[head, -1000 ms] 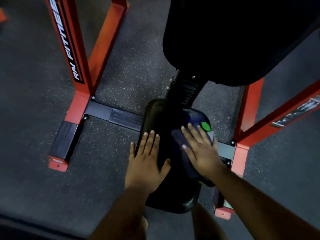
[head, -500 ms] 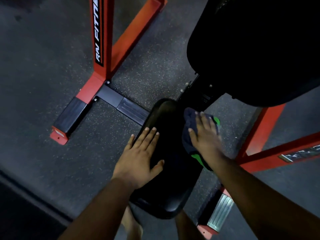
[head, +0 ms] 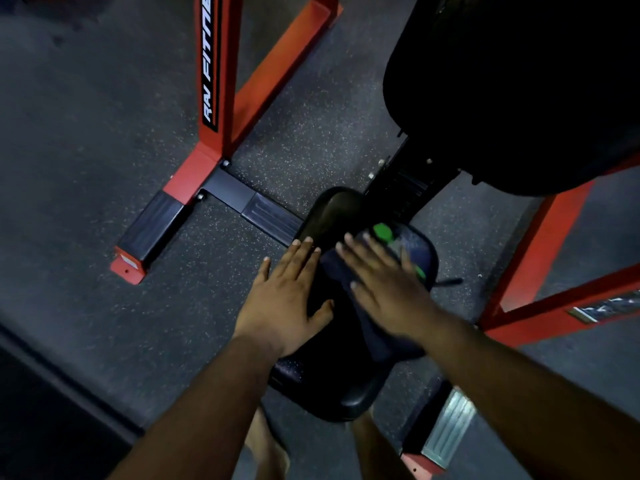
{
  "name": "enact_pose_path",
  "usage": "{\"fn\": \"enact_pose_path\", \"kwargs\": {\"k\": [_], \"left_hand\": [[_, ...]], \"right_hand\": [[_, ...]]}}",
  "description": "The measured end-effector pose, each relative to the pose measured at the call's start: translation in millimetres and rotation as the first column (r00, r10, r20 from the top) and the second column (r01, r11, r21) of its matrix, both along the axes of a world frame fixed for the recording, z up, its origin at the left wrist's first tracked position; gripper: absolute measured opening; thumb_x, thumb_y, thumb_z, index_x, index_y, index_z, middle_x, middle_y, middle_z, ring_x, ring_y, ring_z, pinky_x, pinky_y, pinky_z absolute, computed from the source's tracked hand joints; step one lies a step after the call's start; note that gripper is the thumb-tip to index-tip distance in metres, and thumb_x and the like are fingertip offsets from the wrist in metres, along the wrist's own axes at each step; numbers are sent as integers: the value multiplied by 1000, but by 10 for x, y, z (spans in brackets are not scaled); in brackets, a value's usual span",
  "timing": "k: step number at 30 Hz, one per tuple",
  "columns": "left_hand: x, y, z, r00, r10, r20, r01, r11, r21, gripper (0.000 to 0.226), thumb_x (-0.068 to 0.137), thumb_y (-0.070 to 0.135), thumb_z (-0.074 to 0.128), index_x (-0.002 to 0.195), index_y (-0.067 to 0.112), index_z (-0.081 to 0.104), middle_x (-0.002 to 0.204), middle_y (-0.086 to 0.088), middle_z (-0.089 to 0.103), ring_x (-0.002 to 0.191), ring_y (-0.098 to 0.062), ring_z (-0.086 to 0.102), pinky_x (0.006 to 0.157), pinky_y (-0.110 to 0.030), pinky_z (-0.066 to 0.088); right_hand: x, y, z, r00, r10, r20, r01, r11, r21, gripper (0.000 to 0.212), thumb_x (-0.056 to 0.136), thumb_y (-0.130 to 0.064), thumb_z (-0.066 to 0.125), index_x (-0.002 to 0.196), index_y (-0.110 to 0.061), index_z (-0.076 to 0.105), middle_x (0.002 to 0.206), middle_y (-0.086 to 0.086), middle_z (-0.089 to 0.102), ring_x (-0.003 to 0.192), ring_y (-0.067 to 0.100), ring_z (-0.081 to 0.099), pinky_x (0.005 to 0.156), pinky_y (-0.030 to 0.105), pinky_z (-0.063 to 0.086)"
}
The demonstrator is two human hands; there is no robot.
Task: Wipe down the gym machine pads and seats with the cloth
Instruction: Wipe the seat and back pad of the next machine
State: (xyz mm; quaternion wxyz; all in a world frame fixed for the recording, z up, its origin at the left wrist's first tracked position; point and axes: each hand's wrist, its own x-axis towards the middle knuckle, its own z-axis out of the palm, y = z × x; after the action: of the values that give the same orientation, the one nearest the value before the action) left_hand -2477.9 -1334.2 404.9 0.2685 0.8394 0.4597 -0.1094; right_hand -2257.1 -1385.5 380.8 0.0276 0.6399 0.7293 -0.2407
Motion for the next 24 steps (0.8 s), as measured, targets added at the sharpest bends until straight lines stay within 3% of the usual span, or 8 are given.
{"fn": "enact_pose_path", "kwargs": {"k": [3,6,9,12,14,16,19,24], "left_hand": [[8,-30,9,999,43,0,-43,999,15,92,89,68,25,163,20,-2,171,5,-10,157,-10,-7,127,-49,8],[-67,-117,57,974,185,132,-205,967,154,82,92,58,37,161,17,19,171,-2,10,155,-19,19,125,-53,18],[-219,-273,69,922,320,215,-365,906,214,66,96,46,41,155,17,34,169,-5,21,152,-23,28,122,-56,24],[-357,-506,98,899,380,217,-409,906,109,66,99,47,32,159,19,30,170,-3,16,154,-21,24,122,-60,22],[-433,-613,96,907,381,178,-398,915,70,68,100,50,25,162,22,19,172,1,9,156,-18,18,123,-61,18],[-497,-643,64,909,381,167,-393,919,37,71,100,57,17,163,27,6,172,5,-3,157,-14,7,125,-59,9],[-524,-589,34,872,417,257,-412,908,-76,75,97,67,12,161,35,-10,168,14,-20,156,-5,-10,124,-52,-10],[-671,-694,173,660,646,384,-533,762,-367,79,92,71,19,161,39,-4,166,23,-20,146,17,-16,124,-50,-16]], "right_hand": [[77,960,-243,966,-254,40,256,965,-56,63,104,-43,30,163,-37,9,171,-13,5,158,16,6,120,68,14],[-275,1287,-275,889,-458,14,458,886,-66,65,101,-40,39,162,-32,18,171,-11,12,156,17,13,121,58,19],[-742,654,13,948,-316,-33,316,949,5,69,95,-44,32,162,-34,21,170,-14,14,157,13,12,118,50,22],[-758,35,258,980,-62,-189,64,998,6,69,93,-48,25,161,-38,22,169,-17,16,156,9,12,114,48,22],[-448,288,131,994,35,-105,-32,999,30,66,95,-50,23,160,-42,20,169,-16,16,156,11,13,117,57,19],[-293,777,-64,992,-123,0,123,992,16,61,99,-48,28,159,-43,21,170,-13,17,157,16,14,119,66,15],[-643,1097,-151,933,-358,22,358,934,5,55,100,-43,38,155,-40,34,168,-10,23,155,20,16,120,56,20],[-1393,61,358,981,-168,-95,174,983,51,63,93,-46,28,155,-39,37,168,-12,24,156,17,17,114,51,27]]}}
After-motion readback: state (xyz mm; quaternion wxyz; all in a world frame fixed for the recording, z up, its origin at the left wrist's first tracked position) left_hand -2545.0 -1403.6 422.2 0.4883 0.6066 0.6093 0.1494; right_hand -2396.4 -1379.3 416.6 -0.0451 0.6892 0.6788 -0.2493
